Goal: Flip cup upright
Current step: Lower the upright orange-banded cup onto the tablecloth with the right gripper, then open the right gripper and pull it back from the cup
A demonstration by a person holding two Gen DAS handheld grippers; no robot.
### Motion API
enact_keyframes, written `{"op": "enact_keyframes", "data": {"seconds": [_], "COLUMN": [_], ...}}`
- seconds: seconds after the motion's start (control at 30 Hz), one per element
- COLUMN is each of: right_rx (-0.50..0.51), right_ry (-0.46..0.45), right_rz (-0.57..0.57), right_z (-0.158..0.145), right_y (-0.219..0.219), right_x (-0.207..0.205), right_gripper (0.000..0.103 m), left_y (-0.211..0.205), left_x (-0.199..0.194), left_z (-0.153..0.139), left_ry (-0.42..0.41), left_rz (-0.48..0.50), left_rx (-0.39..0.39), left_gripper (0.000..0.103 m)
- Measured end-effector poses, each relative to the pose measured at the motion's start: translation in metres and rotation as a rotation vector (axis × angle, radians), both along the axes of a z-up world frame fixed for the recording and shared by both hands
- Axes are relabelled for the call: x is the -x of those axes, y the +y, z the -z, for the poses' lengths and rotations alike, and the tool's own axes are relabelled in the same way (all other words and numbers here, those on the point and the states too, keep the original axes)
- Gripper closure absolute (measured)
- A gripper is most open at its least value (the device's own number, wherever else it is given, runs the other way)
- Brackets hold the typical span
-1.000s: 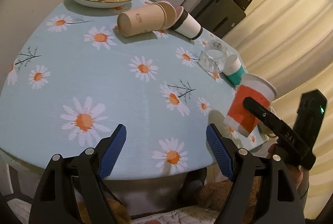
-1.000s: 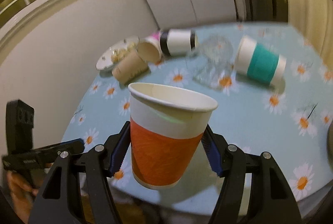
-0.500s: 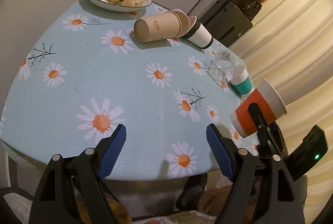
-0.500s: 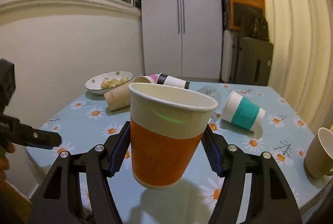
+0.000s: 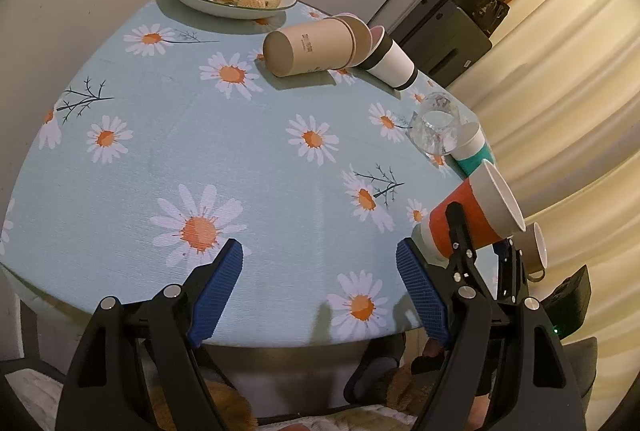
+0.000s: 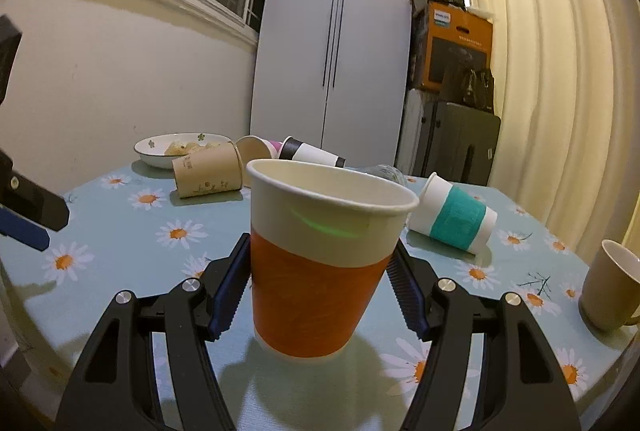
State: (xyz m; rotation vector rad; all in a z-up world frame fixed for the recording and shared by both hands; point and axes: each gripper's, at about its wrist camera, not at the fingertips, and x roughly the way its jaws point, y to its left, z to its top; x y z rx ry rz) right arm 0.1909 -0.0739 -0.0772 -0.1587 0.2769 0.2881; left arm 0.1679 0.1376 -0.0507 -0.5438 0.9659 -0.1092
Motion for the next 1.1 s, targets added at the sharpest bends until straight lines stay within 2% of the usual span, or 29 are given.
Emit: {"op": "enact_keyframes", "data": {"seconds": [0.37, 0.67, 0.77, 1.1], "right_rx": [0.046, 0.041, 0.033, -0.003], "right_ry": [-0.012, 0.006, 0.012, 0.008], "right_rz": [-0.006, -0.011, -0.019, -0.029], "right_z": [0.012, 0.015, 0.013, -0.003], "right_y": [0.005, 0.003, 0.002, -0.004], "right_x": [0.008, 0.012, 0.014, 0.020], "right_gripper": [0.037, 0.037, 0.022, 0.016], "left_y": [-0.002, -0.008, -0.008, -0.008], "left_x": [0.000, 0.000, -0.001, 0.000], "left_z": [0.001, 0.002, 0.003, 0.004], "left_ry": [0.000, 0.004, 0.012, 0.012], "left_rz": [0.002, 0.005, 0.001, -0.017], "left_rx": [-0.028, -0.055, -0.066, -0.102], "left_gripper": [0.026, 0.026, 0.026, 0.026]}}
